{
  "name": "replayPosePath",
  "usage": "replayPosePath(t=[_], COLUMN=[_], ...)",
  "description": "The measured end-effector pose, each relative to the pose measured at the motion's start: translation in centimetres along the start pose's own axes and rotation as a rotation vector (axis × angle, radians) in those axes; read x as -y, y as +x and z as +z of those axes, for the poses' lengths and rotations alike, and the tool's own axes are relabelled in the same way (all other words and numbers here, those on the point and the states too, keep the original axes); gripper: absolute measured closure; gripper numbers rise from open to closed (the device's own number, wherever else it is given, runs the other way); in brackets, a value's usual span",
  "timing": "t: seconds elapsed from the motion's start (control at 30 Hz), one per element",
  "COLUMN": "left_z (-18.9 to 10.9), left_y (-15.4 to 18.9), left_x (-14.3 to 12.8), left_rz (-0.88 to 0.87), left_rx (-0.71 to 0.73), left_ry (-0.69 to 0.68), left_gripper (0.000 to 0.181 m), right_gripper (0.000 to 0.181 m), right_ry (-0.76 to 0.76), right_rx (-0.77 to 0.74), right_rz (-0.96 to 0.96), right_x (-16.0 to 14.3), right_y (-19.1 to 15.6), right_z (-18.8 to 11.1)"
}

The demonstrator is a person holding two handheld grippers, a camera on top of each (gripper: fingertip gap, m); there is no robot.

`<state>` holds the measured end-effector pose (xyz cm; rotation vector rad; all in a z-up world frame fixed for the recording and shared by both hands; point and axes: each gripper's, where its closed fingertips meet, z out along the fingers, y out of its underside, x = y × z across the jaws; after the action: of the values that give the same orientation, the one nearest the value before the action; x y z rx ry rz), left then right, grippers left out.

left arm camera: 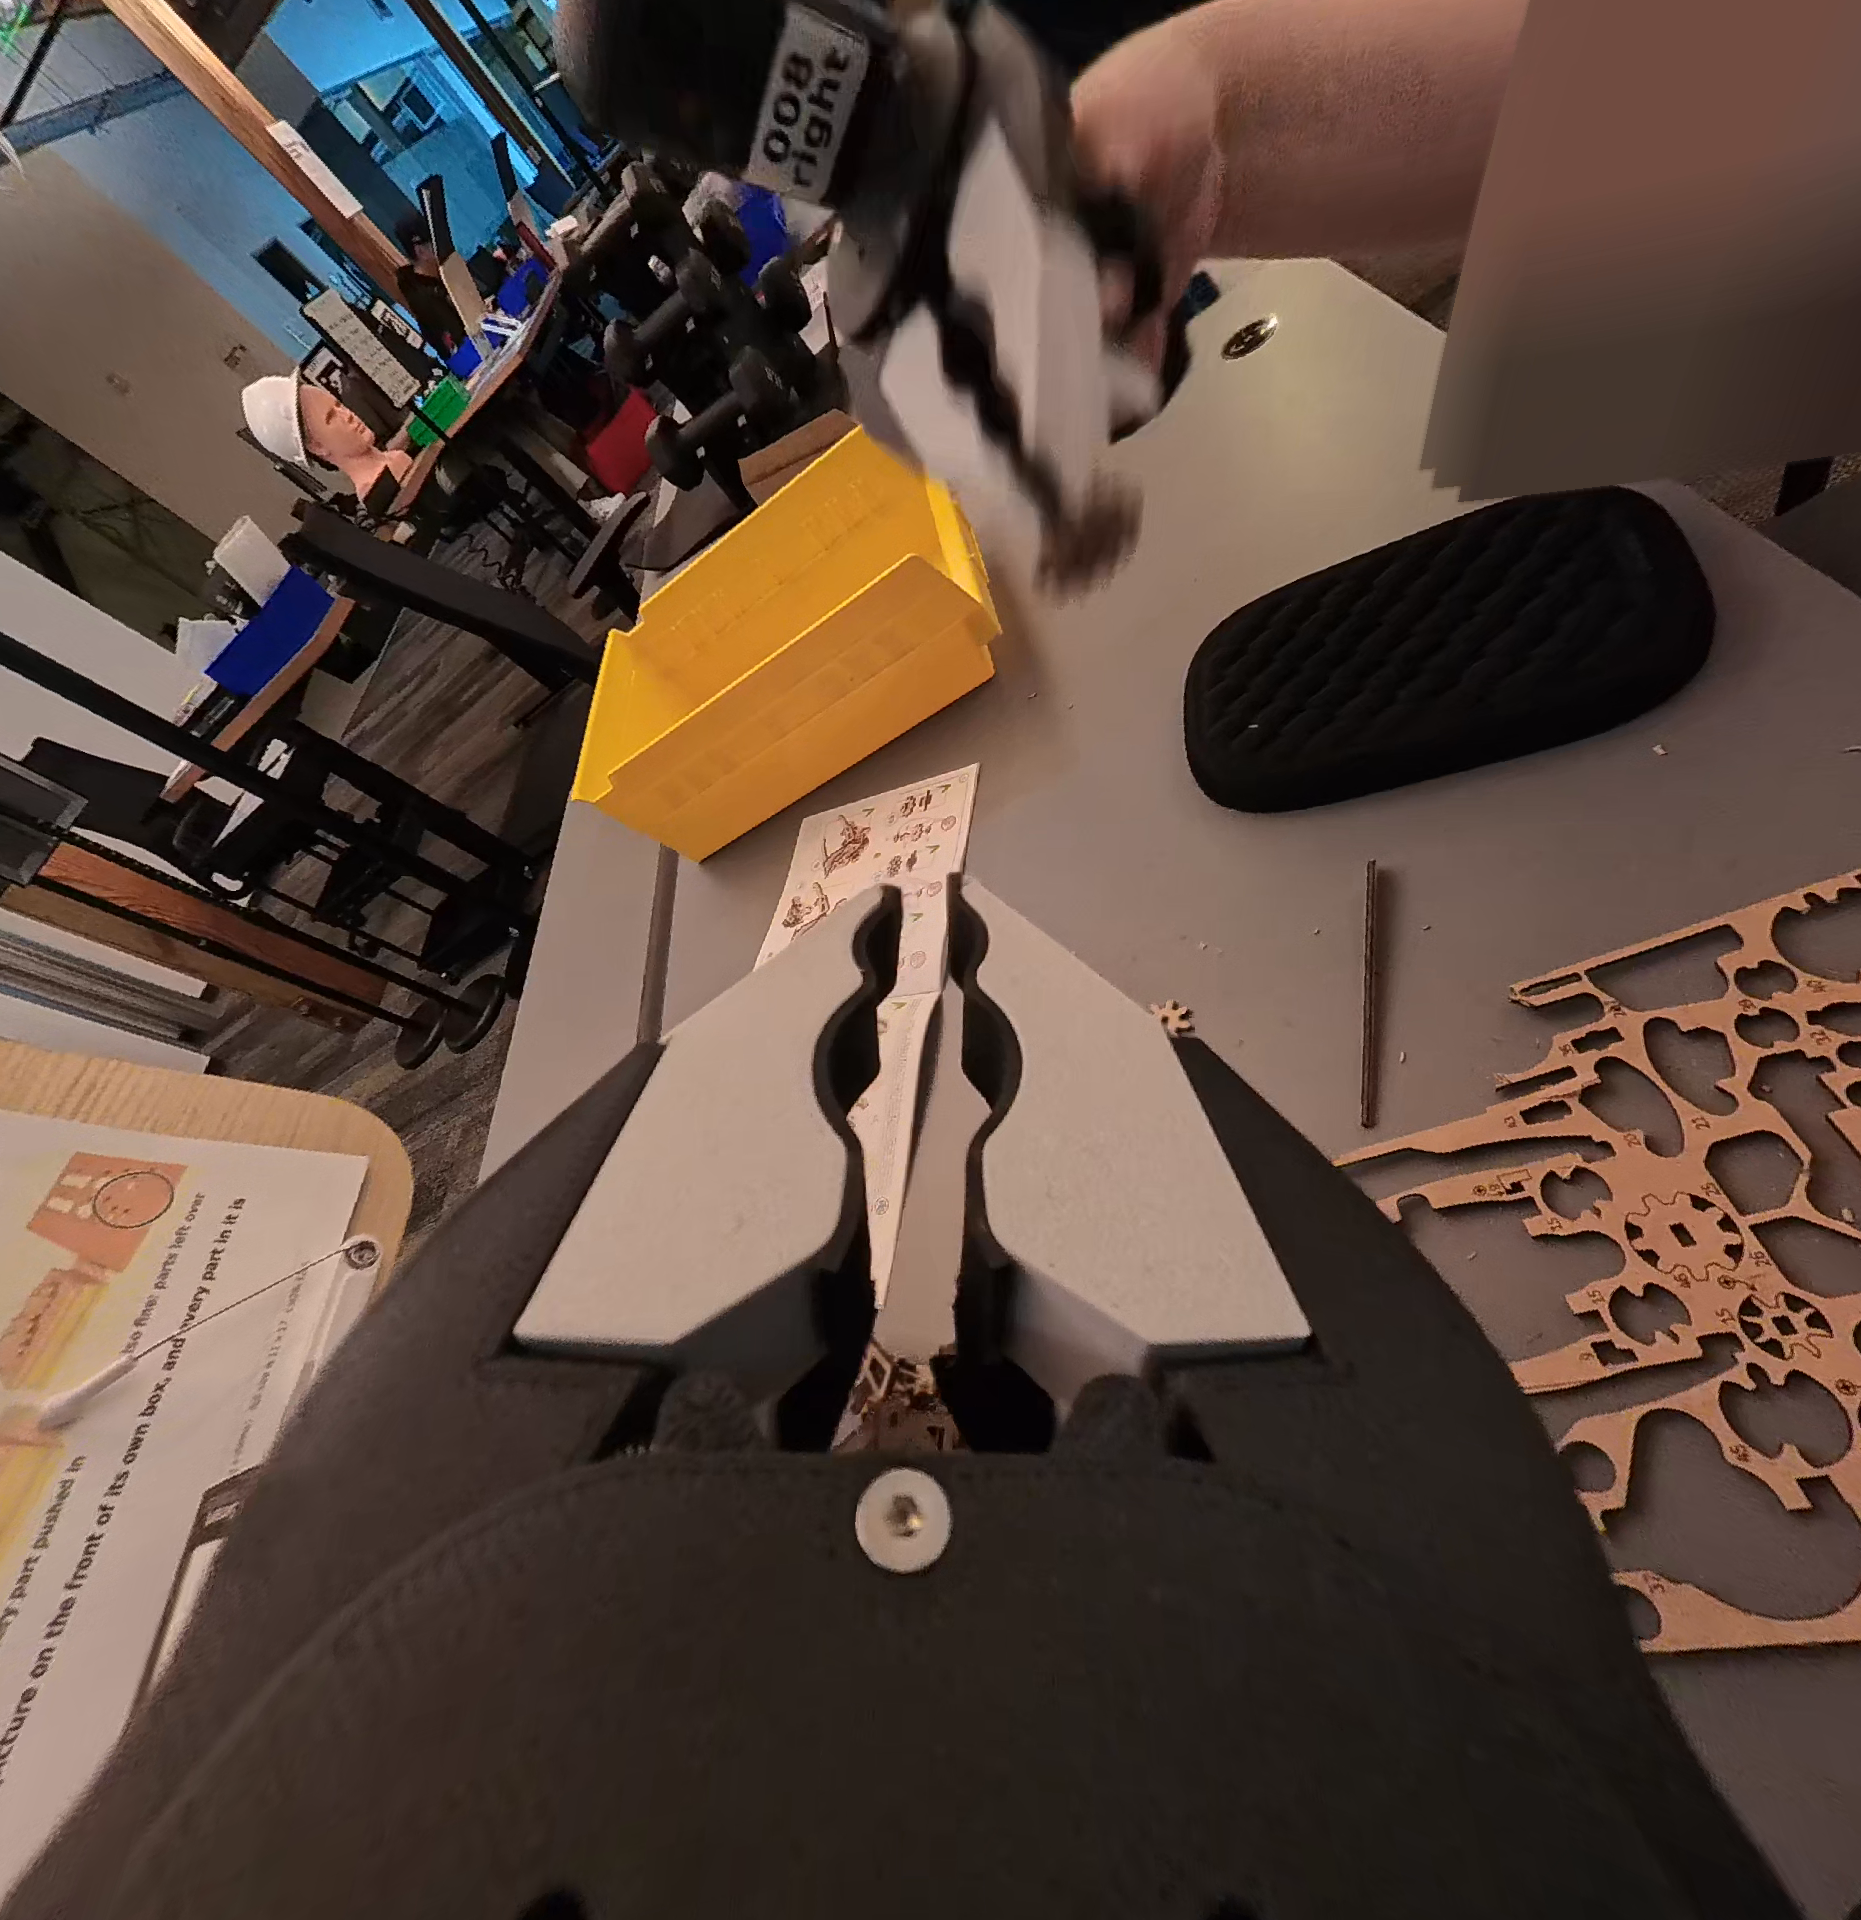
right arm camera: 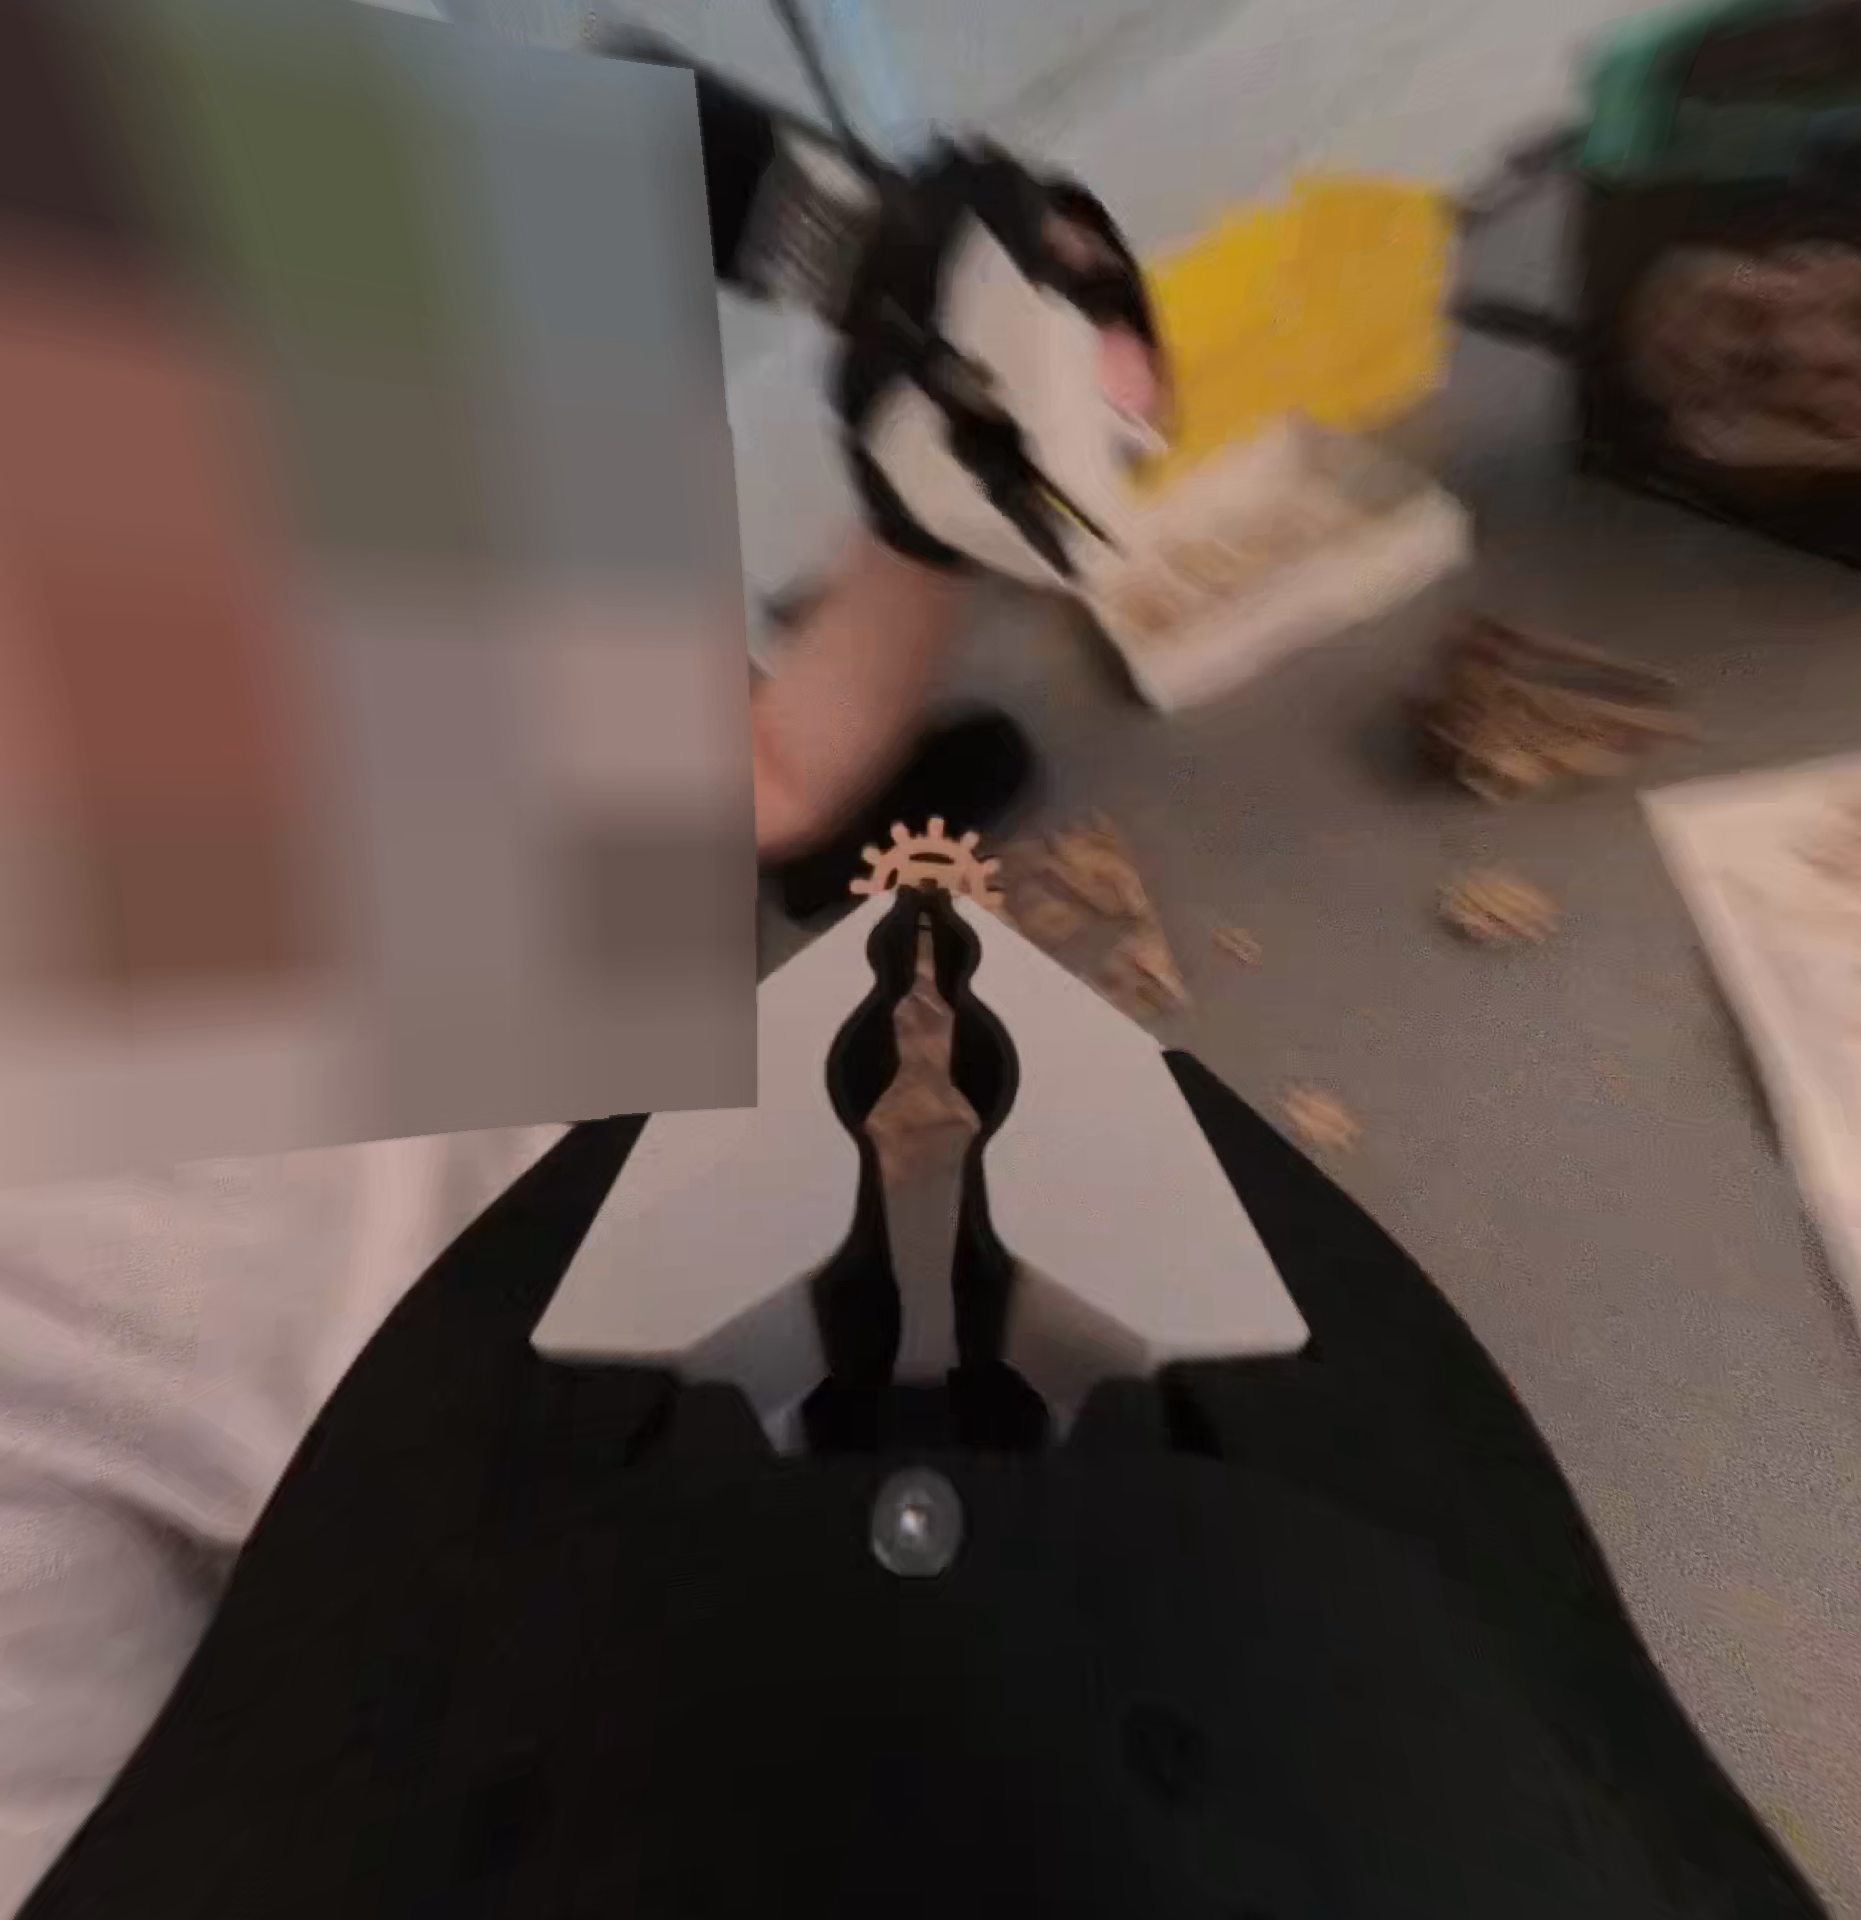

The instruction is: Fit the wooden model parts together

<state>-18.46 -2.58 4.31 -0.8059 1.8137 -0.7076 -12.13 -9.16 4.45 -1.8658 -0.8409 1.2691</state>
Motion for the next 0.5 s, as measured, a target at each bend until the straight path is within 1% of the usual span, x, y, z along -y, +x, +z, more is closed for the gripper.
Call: replayPosePath(t=[0.03,0.07,0.1,0.13,0.17,0.2,0.23,0.27,0.3,0.4,0.5], left_z=[-0.1,-0.2,-0.3,-0.3,-0.3,-0.3,-0.3,-0.3,-0.2,-0.1,0.1], left_y=[-0.1,-0.1,-0.1,-0.1,-0.1,-0.1,-0.1,0.0,0.0,0.0,0.1], left_x=[0.0,0.0,0.1,0.2,0.2,0.2,0.2,0.1,0.1,-0.1,-0.2], left_rz=[0.002,0.004,0.005,0.005,0.006,0.007,0.008,0.006,0.005,0.003,0.002], left_rx=[0.004,0.005,0.005,0.005,0.005,0.005,0.005,0.004,0.002,-0.002,-0.005], left_ry=[-0.003,-0.004,0.0,0.003,0.004,0.003,0.001,0.0,-0.001,-0.005,-0.01], left_gripper=[0.175,0.175,0.175,0.175,0.175,0.175,0.175,0.175,0.175,0.175,0.175], right_gripper=[0.181,0.181,0.18,0.18,0.181,0.181,0.18,0.181,0.181,0.181,0.181], right_ry=[-0.226,-0.453,-0.605,-0.669,-0.73,-0.851,-0.967,-1.004,-1.009,-1.103,-1.031], right_rx=[-0.277,-0.472,-0.501,-0.467,-0.495,-0.593,-0.653,-0.64,-0.63,-0.646,-0.676], right_rz=[-0.049,-0.062,-0.037,0.003,0.019,-0.022,-0.075,-0.085,-0.077,-0.079,-0.129], right_x=[-3.4,-6.7,-9.3,-10.7,-11.8,-12.9,-13.7,-14.3,-14.6,-15.9,-13.7], right_y=[4.7,8.3,9.5,9.7,10.6,12.1,13.1,13.3,13.4,14.6,14.3], right_z=[-0.5,-1.7,-1.7,-0.9,-0.6,-1.7,-2.6,-2.3,-1.7,-2.1,-2.0])
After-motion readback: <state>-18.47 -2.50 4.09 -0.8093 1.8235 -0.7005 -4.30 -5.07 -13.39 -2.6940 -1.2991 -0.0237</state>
